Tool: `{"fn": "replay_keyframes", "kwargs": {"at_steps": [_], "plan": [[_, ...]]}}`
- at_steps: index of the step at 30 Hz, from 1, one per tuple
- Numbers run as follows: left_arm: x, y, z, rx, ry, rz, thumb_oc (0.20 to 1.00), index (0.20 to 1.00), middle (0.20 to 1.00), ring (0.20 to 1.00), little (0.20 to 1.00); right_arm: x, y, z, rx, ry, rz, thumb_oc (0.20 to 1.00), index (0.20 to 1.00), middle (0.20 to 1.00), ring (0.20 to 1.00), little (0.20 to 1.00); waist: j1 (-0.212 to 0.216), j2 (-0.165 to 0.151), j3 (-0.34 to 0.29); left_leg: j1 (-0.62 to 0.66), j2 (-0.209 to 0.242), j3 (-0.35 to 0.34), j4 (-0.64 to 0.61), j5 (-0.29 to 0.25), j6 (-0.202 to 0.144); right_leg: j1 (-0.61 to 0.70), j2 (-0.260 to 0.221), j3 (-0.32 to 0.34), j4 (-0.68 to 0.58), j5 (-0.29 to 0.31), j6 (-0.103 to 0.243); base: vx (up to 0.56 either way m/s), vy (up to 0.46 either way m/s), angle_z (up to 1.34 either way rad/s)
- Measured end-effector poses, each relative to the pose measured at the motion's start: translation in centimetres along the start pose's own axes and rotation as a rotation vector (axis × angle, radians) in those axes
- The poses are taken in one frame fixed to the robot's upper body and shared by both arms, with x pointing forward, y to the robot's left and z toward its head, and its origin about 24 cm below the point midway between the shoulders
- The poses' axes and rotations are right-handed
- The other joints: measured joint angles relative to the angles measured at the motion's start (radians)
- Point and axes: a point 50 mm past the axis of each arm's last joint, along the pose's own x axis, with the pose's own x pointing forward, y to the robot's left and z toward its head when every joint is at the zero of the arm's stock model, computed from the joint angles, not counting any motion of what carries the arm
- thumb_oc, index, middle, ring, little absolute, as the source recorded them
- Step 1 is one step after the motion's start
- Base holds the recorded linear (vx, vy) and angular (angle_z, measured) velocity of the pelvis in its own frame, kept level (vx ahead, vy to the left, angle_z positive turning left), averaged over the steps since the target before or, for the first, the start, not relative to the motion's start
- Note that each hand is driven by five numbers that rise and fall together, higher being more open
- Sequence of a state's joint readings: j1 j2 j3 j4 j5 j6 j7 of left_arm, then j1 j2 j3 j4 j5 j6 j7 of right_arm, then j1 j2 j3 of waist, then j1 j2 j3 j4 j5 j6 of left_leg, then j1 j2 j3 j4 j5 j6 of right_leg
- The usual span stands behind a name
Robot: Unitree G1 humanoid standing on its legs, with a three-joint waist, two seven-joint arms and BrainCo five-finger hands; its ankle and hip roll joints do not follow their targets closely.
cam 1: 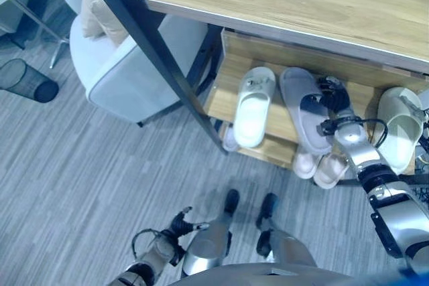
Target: Arrange the slippers neatly on the shoe rack.
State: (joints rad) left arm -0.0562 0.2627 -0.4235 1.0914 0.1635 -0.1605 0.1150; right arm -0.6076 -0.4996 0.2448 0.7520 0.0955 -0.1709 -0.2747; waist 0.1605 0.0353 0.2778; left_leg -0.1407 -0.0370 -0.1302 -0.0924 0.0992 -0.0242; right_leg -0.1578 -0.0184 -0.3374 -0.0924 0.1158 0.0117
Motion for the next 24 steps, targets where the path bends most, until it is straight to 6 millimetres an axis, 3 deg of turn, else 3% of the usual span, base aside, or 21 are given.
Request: {"fn": "replay_keyframes", "kwargs": {"at_steps": [8, 16, 19, 24], "plan": [[0.0, 0.1, 0.0, 0.001, -0.001, 0.002, 1.000, 1.000, 1.000, 1.000, 1.000, -0.8, -0.1, -0.4, 0.016, -0.012, -0.005, 0.200, 0.200, 0.200, 0.200, 0.200, -0.006, -0.002, 0.006, -0.001, 0.000, 0.000, 0.000, 0.000, 0.000, 0.000, 0.000, -0.001, 0.000, 0.000, -0.001, 0.00, 0.000, 0.00], [0.1, 0.6, 0.1, -0.024, 0.001, 0.021, 1.000, 1.000, 1.000, 1.000, 1.000, -5.0, 0.1, -0.9, 0.000, -0.100, 0.031, 0.200, 0.200, 0.200, 0.200, 0.200, -0.035, -0.019, 0.024, -0.005, -0.001, 0.004, 0.000, 0.002, 0.000, -0.005, -0.001, 0.002, 0.000, 0.001, -0.001, 0.00, 0.002, 0.00], [0.1, 1.0, -0.1, -0.079, 0.017, 0.047, 1.000, 1.000, 1.000, 1.000, 1.000, -6.7, -0.1, -1.7, 0.013, -0.088, 0.039, 0.200, 0.200, 0.200, 0.200, 0.200, -0.051, -0.027, 0.035, -0.003, -0.001, 0.011, 0.000, 0.002, 0.000, -0.006, -0.001, 0.011, 0.000, 0.002, -0.001, -0.01, 0.013, -0.07], [0.0, 1.4, -0.7, -0.189, 0.046, 0.097, 1.000, 1.000, 1.000, 1.000, 1.000, -9.2, -0.2, -1.4, 0.046, -0.134, 0.093, 0.200, 0.200, 0.200, 0.200, 0.200, -0.072, -0.032, 0.054, 0.001, 0.000, 0.021, 0.000, 0.002, 0.000, -0.007, 0.000, 0.021, 0.000, 0.003, 0.000, -0.01, 0.014, -0.07]]}}
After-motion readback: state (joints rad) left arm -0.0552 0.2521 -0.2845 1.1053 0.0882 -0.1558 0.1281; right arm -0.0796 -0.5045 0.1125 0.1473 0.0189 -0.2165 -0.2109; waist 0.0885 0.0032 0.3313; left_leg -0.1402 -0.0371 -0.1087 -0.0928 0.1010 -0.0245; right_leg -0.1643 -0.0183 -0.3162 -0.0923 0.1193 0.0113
